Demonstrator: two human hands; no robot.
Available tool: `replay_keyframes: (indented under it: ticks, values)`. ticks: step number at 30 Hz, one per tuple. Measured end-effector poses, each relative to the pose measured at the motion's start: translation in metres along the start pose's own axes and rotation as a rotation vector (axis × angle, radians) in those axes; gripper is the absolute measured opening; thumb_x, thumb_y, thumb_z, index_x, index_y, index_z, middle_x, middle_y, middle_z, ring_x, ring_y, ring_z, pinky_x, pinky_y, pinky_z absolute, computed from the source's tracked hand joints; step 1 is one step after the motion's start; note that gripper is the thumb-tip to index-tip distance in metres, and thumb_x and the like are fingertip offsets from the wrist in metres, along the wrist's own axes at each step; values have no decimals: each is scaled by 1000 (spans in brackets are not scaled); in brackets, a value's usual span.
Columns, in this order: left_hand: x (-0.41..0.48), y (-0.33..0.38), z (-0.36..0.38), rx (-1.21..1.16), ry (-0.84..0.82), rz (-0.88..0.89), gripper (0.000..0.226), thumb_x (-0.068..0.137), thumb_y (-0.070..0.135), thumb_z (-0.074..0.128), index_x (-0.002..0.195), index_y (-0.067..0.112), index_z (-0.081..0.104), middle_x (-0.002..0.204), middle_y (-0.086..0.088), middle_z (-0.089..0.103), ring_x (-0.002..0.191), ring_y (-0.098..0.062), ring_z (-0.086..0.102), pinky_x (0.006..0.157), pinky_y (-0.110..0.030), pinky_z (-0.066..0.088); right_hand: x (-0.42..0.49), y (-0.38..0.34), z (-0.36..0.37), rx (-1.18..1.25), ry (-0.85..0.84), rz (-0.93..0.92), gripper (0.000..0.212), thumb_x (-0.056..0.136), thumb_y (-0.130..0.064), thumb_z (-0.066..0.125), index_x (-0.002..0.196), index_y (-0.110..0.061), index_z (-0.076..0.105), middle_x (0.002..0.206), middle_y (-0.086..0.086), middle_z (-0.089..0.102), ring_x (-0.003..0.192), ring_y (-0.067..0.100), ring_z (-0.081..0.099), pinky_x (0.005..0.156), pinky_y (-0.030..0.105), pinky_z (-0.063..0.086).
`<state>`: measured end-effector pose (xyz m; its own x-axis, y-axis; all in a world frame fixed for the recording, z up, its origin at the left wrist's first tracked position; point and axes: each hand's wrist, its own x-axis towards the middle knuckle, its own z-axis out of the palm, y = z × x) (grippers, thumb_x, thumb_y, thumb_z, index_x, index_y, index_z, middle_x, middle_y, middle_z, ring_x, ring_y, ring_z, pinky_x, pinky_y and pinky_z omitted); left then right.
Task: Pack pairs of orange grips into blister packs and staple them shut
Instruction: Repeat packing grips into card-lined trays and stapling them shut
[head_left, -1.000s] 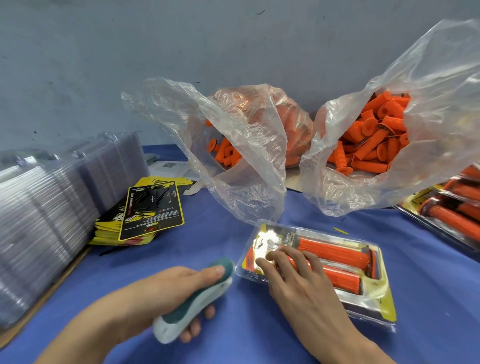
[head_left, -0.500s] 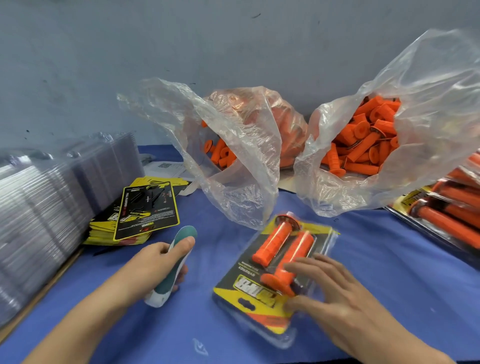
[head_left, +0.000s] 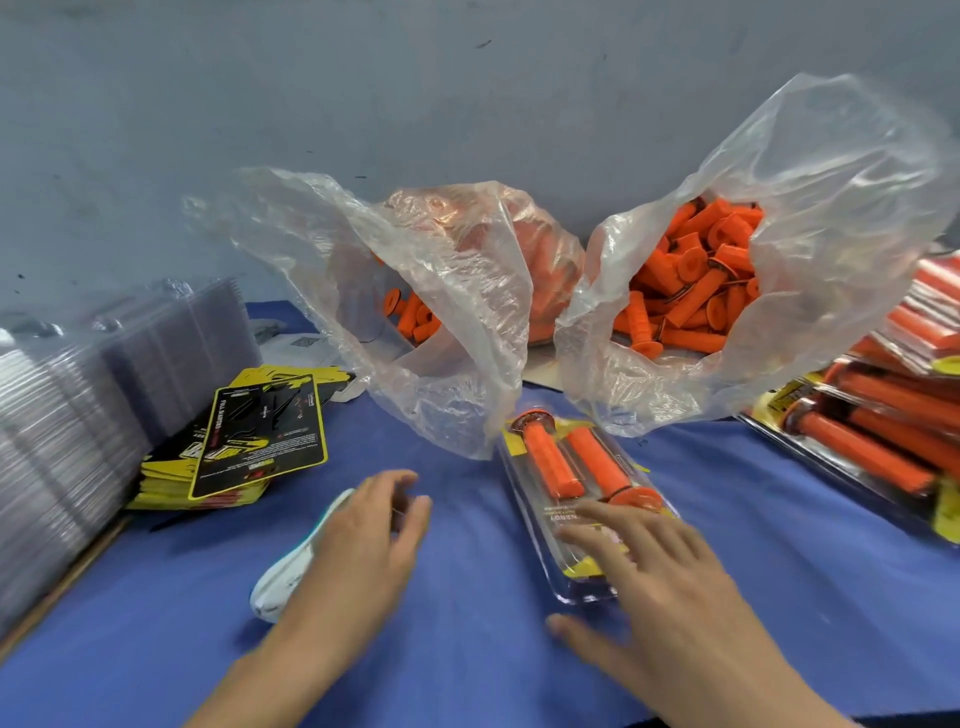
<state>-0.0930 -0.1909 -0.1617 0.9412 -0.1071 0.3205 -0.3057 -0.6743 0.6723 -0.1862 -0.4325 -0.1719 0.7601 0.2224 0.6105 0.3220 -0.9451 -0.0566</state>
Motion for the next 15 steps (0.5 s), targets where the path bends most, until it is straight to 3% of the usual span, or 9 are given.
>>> replay_keyframes:
  ticks: [1, 3, 4, 6, 7, 10, 13, 15]
  values:
    - [-1, 13, 10, -235, -126, -141, 11, 97, 27, 57, 102, 20, 63, 97, 3, 66, 82, -10, 65, 81, -35, 56, 0, -4, 5, -53, -36, -27, 55, 62, -57, 71, 110, -32, 66, 119, -6, 67, 105, 18, 65, 91, 36, 42]
    - [0, 35, 30, -597, -357, -390, 19, 99, 27, 55, 92, 12, 64, 95, -7, 68, 74, -14, 67, 74, -30, 58, 2, -6, 14, -132, -3, -64, 34, 65, -39, 72, 97, -29, 73, 108, -3, 71, 90, 21, 71, 82, 36, 52]
    - [2, 43, 38, -700, -449, -467, 25, 99, 29, 55, 93, 7, 66, 96, -10, 69, 79, -20, 69, 75, -28, 57, 2, -5, 16, -142, 39, -87, 23, 72, -27, 64, 92, -27, 75, 103, -3, 72, 84, 21, 72, 76, 34, 56]
    - [6, 56, 50, -841, -604, -528, 34, 100, 31, 54, 105, 1, 69, 103, -12, 74, 92, -26, 72, 84, -30, 58, 0, -2, 18, -134, 81, -126, 29, 79, -15, 52, 91, -26, 76, 101, -3, 73, 81, 20, 72, 69, 32, 58]
    - [7, 60, 56, -904, -652, -536, 35, 100, 29, 54, 111, -1, 68, 102, -12, 75, 89, -23, 72, 82, -32, 59, -2, 0, 17, -136, 103, -141, 30, 81, -14, 52, 91, -27, 76, 103, -3, 73, 82, 20, 72, 68, 31, 58]
    - [6, 70, 71, -1003, -674, -618, 35, 95, 21, 60, 118, -6, 65, 92, -11, 72, 72, -17, 67, 69, -28, 58, -7, 6, 10, -132, 141, -157, 27, 83, -13, 53, 86, -27, 76, 104, -3, 74, 83, 19, 72, 68, 29, 57]
    - [2, 76, 82, -1035, -656, -661, 25, 90, 14, 62, 108, -2, 69, 91, -13, 74, 76, -20, 69, 81, -34, 58, -14, 14, -2, -138, 158, -168, 32, 93, -14, 48, 78, -24, 75, 103, -4, 74, 84, 17, 72, 70, 25, 55]
    - [1, 79, 86, -1073, -607, -675, 13, 89, 9, 61, 97, 3, 70, 86, -12, 74, 74, -19, 70, 78, -32, 59, -21, 19, -13, -126, 139, -151, 47, 102, -15, 36, 77, -24, 74, 103, -5, 74, 88, 14, 72, 70, 16, 46]
